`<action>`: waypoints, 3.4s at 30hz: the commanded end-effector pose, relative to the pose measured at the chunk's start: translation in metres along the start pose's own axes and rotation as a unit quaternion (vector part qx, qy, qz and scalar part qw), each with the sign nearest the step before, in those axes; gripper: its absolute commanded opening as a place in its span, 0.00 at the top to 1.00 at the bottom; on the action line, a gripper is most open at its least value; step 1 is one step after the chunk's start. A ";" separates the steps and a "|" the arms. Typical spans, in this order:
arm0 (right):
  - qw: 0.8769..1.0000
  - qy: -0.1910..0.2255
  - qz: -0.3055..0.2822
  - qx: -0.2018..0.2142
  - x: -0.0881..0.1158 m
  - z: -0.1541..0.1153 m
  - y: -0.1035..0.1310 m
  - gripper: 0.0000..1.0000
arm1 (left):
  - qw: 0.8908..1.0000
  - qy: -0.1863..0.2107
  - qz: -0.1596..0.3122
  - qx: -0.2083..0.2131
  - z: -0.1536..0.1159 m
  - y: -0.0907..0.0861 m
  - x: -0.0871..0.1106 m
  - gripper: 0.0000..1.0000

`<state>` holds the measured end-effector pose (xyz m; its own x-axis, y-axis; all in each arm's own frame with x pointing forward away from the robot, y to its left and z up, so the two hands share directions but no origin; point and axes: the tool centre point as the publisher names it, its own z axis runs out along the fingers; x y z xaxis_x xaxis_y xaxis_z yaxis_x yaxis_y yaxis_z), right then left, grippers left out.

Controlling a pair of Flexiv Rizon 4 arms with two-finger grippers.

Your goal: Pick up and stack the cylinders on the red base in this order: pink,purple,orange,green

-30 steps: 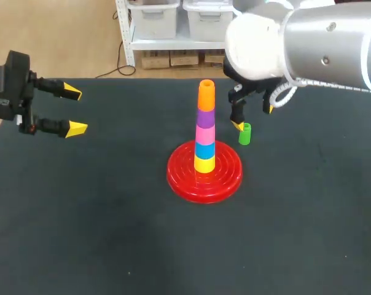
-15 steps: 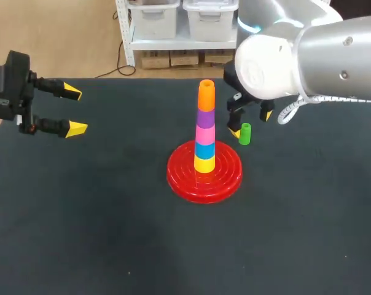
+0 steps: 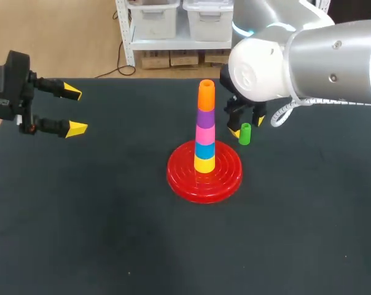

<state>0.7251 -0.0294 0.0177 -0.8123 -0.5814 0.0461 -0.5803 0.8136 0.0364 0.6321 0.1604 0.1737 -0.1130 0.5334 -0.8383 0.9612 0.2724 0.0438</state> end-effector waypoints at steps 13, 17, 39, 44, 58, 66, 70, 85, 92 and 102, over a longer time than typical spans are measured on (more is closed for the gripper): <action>1.000 0.023 0.003 -0.011 -0.003 -0.003 -0.002 1.00 | 1.000 -0.003 0.001 -0.001 0.000 0.000 0.001 0.00; 1.000 0.029 0.002 -0.010 0.001 -0.020 -0.002 1.00 | 1.000 -0.003 0.001 -0.001 0.000 0.000 0.001 0.00; 0.985 -0.041 -0.162 0.041 0.043 -0.262 0.082 1.00 | 1.000 -0.003 0.001 -0.001 0.000 0.000 0.001 0.00; 0.976 -0.044 -0.210 0.046 0.047 -0.268 0.114 1.00 | 1.000 -0.003 0.001 -0.001 0.000 0.000 0.001 0.00; 0.965 -0.022 -0.256 0.044 0.039 -0.253 0.144 1.00 | 1.000 -0.003 0.001 -0.001 0.000 0.000 0.001 0.00; 0.966 -0.011 -0.256 0.043 0.032 -0.247 0.145 1.00 | 1.000 -0.003 0.001 -0.001 0.000 0.000 0.001 0.00; 0.967 -0.007 -0.252 0.044 0.028 -0.246 0.143 1.00 | 1.000 -0.003 0.001 -0.001 0.000 0.000 0.001 0.00; 0.968 0.021 -0.251 0.004 0.016 -0.248 0.137 1.00 | 1.000 -0.003 0.001 -0.001 0.000 0.000 0.001 0.00; 0.968 0.029 -0.249 -0.007 0.013 -0.243 0.137 1.00 | 1.000 -0.003 0.001 -0.001 0.000 0.000 0.001 0.00; 0.968 0.040 -0.249 -0.014 0.020 -0.230 0.139 1.00 | 1.000 -0.003 0.001 -0.001 0.000 0.000 0.001 0.00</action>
<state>0.6420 0.0725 0.2668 -0.4244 -0.9006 0.0940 -0.8964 0.4326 0.0969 0.6321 0.1604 0.1737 -0.1130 0.5334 -0.8383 0.9612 0.2724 0.0438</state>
